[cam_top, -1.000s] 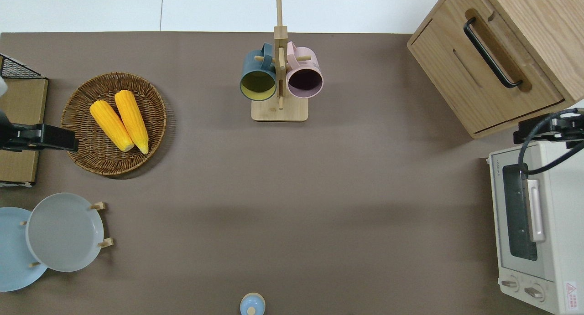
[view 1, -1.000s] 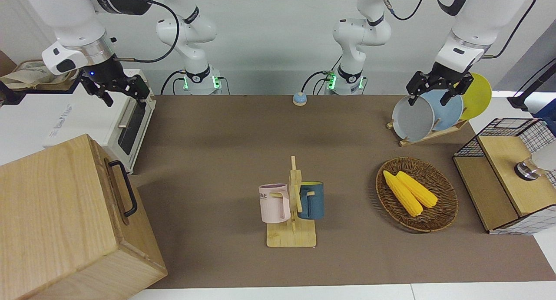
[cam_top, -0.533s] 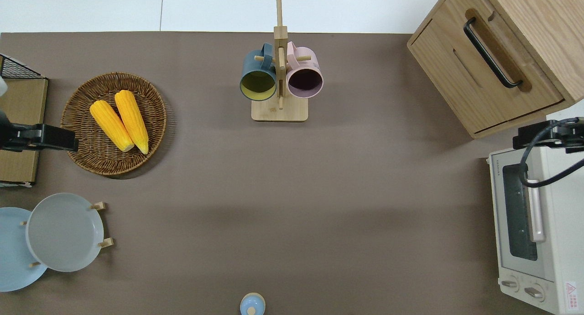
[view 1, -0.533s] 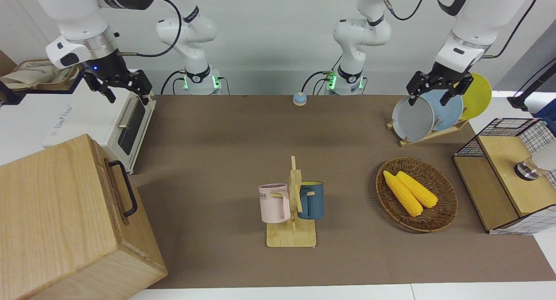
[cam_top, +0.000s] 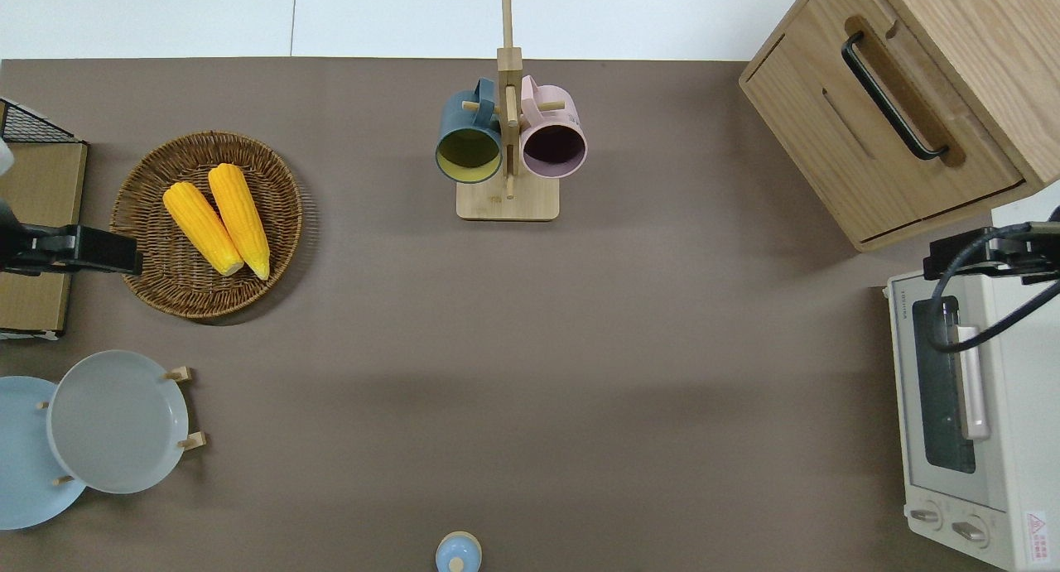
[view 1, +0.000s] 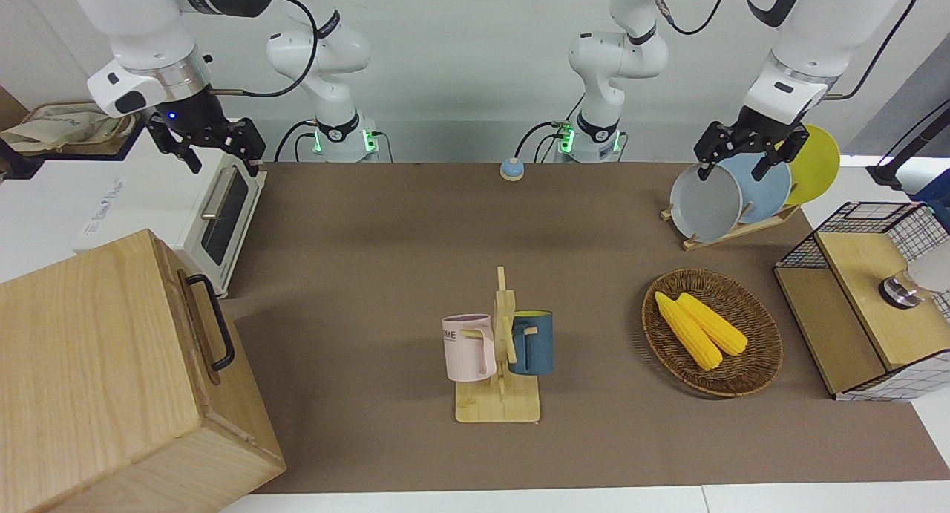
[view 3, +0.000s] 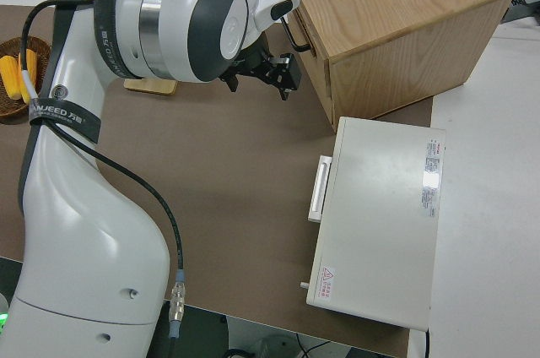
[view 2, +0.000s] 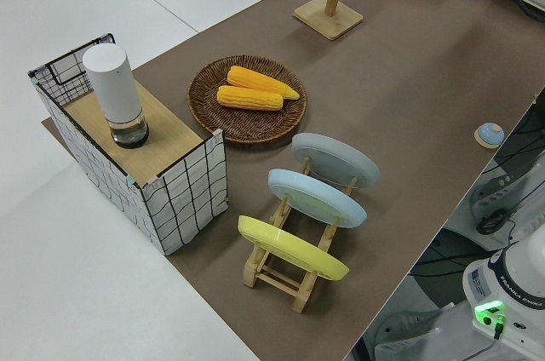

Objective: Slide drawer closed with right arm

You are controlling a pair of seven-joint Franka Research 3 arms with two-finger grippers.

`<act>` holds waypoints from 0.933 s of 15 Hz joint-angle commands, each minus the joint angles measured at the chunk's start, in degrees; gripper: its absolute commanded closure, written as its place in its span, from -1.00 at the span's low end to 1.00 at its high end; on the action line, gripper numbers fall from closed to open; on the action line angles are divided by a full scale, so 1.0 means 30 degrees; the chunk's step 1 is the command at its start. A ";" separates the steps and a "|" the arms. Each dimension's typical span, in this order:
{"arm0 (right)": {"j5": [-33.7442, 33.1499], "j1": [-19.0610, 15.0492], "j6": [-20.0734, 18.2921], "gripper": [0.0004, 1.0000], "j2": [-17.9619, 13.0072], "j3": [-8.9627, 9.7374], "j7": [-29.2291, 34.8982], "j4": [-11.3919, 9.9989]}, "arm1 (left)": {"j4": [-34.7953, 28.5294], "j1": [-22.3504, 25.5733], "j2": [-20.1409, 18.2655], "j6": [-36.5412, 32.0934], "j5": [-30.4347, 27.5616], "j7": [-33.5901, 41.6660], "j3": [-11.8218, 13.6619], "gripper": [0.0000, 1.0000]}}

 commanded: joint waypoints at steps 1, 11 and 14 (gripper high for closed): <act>-0.0247 0.0050 -0.0050 -0.97 0.0535 0.0165 -0.0613 0.0442 | 0.0390 -0.0329 0.0253 0.0008 0.0239 0.0144 0.0318 -1.00; -0.0305 -0.0038 -0.0021 -0.97 0.0803 0.0516 -0.0672 0.0740 | 0.0390 -0.0329 0.0253 0.0008 0.0239 0.0144 0.0318 -0.99; -0.0305 -0.0009 -0.0050 -0.97 0.0948 0.0517 -0.0672 0.0827 | 0.0390 -0.0329 0.0253 0.0008 0.0239 0.0144 0.0318 -1.00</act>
